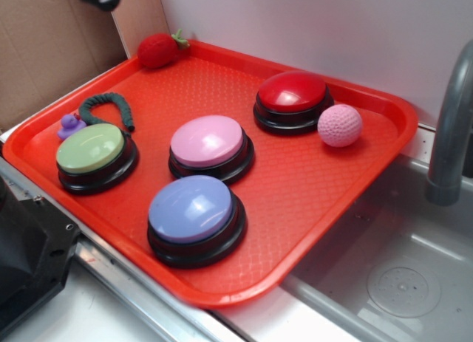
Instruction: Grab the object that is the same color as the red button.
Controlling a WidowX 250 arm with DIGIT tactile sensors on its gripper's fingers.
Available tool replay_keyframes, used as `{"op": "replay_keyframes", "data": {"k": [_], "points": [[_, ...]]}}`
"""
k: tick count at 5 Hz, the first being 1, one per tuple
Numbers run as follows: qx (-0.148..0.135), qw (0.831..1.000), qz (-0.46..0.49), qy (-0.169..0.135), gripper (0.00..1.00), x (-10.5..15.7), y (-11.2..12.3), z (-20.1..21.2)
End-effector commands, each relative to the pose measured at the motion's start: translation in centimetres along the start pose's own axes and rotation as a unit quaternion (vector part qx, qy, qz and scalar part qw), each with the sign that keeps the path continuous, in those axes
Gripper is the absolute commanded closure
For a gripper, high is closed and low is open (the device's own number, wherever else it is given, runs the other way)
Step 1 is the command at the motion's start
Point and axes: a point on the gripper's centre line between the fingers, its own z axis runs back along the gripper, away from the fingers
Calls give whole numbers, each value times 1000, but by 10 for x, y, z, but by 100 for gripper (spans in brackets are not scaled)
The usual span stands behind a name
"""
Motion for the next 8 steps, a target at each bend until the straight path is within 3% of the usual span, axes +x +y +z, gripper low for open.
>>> {"op": "replay_keyframes", "data": {"k": [1, 3, 5, 6, 7, 8], "points": [[10, 1000, 0, -29, 0, 10, 6, 13], [10, 1000, 0, -29, 0, 10, 6, 13], [6, 998, -18, -68, 0, 60, 48, -43], [30, 994, -40, -101, 0, 81, 65, -59], [39, 993, -49, -98, 0, 94, 74, -73], [73, 994, -40, -73, 0, 97, 87, -85]]}}
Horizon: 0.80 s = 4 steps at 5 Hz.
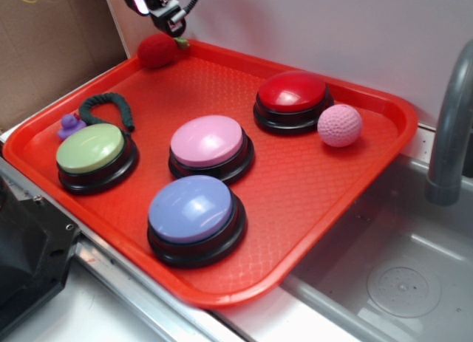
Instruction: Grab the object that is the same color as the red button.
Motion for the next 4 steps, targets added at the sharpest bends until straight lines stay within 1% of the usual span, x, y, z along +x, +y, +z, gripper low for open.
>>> {"op": "replay_keyframes", "data": {"k": [1, 2, 3, 4], "points": [[86, 996, -5, 7, 0, 14, 38, -8], [77, 997, -4, 0, 0, 11, 55, -20], [47, 999, -8, 0, 0, 16, 63, -35], [40, 999, -1, 25, 0, 9, 64, -47]]}}
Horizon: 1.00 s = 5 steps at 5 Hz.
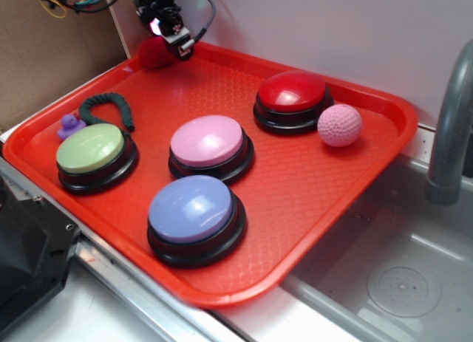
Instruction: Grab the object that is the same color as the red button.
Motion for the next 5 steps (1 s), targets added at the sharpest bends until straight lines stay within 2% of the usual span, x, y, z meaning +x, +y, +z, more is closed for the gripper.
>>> {"op": "replay_keyframes", "data": {"k": [1, 2, 4, 5], "points": [[27, 999, 41, 5, 100, -9, 26, 8], [35, 999, 34, 5, 98, -15, 21, 14], [38, 998, 40, -15, 100, -40, 15, 35], [17, 999, 32, -32, 100, -40, -3, 49]]}}
